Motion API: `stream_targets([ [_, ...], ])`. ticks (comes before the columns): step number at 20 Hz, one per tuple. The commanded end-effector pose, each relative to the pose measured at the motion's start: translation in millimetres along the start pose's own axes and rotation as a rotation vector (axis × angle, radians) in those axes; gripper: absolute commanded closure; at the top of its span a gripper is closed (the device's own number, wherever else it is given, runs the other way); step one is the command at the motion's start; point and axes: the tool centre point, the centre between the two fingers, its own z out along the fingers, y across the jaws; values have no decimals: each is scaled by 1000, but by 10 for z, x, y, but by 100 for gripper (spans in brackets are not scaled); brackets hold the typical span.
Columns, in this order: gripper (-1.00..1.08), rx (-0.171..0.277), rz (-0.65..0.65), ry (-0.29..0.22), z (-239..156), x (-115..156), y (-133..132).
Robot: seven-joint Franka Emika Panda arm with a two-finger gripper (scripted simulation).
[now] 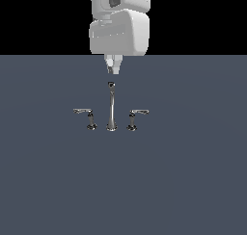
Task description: Turn on the faucet by rotating a designated handle.
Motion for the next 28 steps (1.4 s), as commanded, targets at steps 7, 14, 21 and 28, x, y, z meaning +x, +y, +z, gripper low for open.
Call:
stream_targets([
  [7, 108, 1, 212, 7, 515, 455, -234],
  [14, 108, 0, 404, 14, 972, 914, -352],
  [21, 108, 0, 571, 20, 1356, 1331, -381],
  [28, 108, 2, 677, 21, 1589, 1599, -364],
])
